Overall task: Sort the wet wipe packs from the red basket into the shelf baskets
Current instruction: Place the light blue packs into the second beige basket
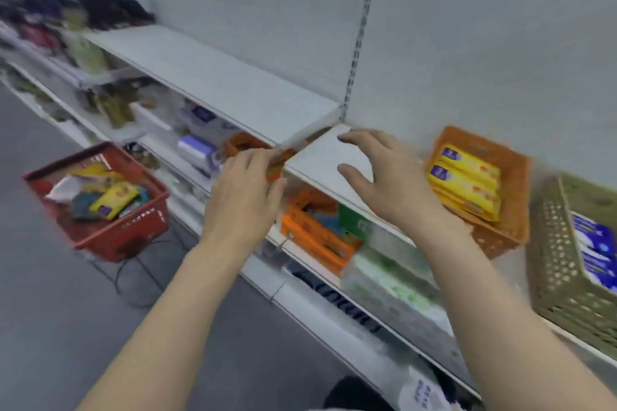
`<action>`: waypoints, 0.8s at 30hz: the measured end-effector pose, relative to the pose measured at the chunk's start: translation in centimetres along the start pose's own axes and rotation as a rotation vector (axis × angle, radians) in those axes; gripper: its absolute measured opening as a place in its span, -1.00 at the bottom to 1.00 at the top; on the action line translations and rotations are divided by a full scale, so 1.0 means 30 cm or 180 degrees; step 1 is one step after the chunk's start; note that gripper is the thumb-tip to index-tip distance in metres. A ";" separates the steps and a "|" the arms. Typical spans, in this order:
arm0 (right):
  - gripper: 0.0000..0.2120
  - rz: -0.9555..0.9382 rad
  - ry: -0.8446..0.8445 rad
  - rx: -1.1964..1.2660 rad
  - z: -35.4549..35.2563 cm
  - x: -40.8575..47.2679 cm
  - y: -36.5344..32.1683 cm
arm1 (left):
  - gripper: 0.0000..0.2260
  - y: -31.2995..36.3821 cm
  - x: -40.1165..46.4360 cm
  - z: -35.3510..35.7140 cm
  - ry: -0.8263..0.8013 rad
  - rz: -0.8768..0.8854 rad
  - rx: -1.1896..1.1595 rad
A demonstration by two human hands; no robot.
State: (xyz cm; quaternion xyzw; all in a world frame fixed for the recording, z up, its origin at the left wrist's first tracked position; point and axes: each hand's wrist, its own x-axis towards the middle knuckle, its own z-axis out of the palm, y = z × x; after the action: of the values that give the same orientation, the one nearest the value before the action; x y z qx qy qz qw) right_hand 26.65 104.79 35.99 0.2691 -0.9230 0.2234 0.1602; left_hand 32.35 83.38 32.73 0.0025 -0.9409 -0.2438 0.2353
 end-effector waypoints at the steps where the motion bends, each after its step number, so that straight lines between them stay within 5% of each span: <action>1: -0.61 -0.0079 -0.0140 0.0127 0.084 0.027 -0.062 | -0.65 -0.083 -0.033 -0.023 -0.0005 -0.0147 0.0033; 9: -0.62 -0.0696 -0.1137 0.0550 0.672 0.344 -0.405 | -0.66 -0.683 -0.091 -0.092 0.0062 -0.1222 0.0226; 17: -0.59 -0.1081 -0.1868 0.0703 1.241 0.846 -0.675 | -0.66 -1.315 0.169 -0.169 -0.0010 -0.2089 0.0548; 24: -0.54 -0.0986 -0.2587 0.0564 1.602 1.169 -0.844 | -0.66 -1.759 0.306 -0.200 -0.0283 -0.2712 0.0361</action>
State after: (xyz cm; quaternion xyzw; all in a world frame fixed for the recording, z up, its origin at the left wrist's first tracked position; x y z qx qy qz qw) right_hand 4.43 46.80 18.02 0.4830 -0.8371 0.1511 -0.2079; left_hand 21.05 33.05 17.13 0.3932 -0.8769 -0.2669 0.0724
